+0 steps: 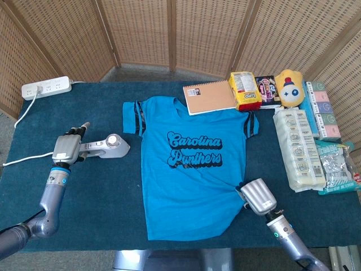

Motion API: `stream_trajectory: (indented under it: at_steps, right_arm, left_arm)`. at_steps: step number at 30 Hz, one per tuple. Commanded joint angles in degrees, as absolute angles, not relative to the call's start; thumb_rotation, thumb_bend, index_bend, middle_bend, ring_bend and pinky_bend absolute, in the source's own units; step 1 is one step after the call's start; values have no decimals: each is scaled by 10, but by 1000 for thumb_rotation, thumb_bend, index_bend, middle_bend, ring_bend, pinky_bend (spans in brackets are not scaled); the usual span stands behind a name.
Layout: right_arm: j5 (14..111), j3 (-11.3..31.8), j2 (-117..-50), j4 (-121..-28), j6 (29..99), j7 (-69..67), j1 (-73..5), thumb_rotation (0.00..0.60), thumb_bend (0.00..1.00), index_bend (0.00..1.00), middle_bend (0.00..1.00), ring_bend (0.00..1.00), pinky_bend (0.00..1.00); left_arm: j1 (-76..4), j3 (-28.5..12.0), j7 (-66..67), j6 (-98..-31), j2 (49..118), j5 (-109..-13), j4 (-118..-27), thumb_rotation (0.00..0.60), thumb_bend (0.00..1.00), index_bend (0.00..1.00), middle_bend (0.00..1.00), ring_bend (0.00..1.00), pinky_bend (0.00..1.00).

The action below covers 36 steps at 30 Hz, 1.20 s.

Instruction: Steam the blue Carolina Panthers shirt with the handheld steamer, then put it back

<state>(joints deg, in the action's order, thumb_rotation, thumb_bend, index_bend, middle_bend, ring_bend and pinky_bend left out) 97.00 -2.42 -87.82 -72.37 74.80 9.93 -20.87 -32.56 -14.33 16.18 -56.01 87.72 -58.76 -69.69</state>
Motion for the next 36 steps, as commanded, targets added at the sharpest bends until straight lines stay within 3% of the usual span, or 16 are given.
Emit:
stream_trajectory:
  at_steps: [1, 22, 28, 36]
  right_arm:
    - [969, -24, -877, -724, 748, 99, -208, 600, 356, 756, 686, 687, 781]
    - [959, -20, -864, -730, 757, 100, -200, 600, 356, 758, 688, 691, 781]
    - [957, -19, -860, -731, 761, 99, -197, 600, 357, 758, 689, 691, 781]
    - [955, -18, -855, -736, 765, 99, -194, 600, 357, 759, 689, 692, 781]
  left_arm:
    - [-337, -150, 155, -550, 889, -580, -679, 595, 301, 60, 232, 181, 322]
    - [-396, -152, 142, -496, 942, -573, -586, 593, 350, 66, 232, 181, 331]
    - [-402, -148, 108, -482, 948, -591, -559, 591, 419, 212, 244, 227, 445]
    - [-407, -139, 87, -459, 954, -601, -533, 578, 481, 402, 430, 405, 546]
